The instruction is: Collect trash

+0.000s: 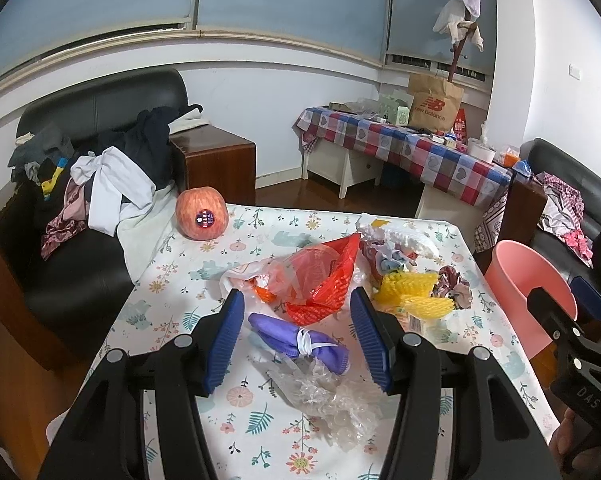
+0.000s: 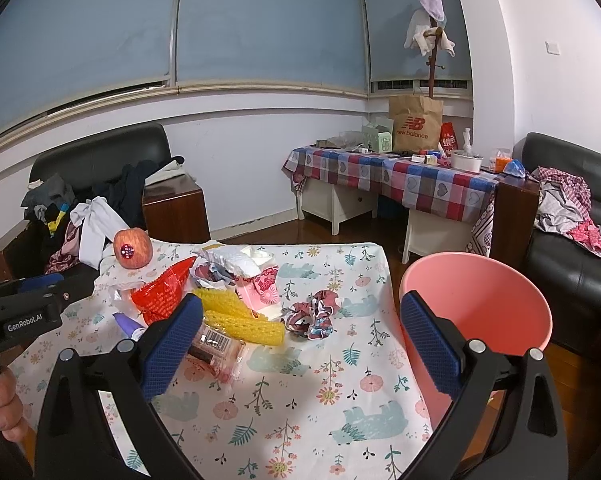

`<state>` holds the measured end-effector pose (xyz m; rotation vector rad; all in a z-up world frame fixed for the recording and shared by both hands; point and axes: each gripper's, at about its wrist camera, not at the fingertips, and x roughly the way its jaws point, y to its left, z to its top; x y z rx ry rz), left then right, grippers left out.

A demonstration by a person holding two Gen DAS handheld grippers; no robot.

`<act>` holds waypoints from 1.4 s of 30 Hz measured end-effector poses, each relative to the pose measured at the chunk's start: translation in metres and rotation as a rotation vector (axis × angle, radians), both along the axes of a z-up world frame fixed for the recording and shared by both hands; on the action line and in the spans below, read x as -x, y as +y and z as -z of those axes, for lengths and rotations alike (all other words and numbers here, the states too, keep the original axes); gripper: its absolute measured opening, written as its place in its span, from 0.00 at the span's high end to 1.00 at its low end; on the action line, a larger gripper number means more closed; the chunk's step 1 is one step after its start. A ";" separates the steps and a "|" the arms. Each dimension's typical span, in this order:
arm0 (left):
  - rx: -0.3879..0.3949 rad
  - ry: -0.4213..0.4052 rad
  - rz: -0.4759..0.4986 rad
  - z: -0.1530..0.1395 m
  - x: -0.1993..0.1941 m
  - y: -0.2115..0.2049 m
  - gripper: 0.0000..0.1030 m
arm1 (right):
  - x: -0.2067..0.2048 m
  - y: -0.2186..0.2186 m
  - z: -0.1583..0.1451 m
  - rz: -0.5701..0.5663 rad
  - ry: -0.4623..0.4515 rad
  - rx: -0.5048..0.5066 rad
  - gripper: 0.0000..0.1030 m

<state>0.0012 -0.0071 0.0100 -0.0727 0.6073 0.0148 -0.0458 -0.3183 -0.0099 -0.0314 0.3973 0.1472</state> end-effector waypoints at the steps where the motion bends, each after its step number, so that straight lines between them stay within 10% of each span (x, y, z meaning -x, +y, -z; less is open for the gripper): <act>1: 0.000 -0.001 0.000 -0.001 0.000 -0.001 0.46 | 0.000 0.001 0.000 0.000 0.000 0.001 0.03; 42: 0.007 -0.020 0.004 -0.021 0.005 -0.012 0.46 | 0.005 0.000 -0.007 0.001 -0.012 0.003 0.03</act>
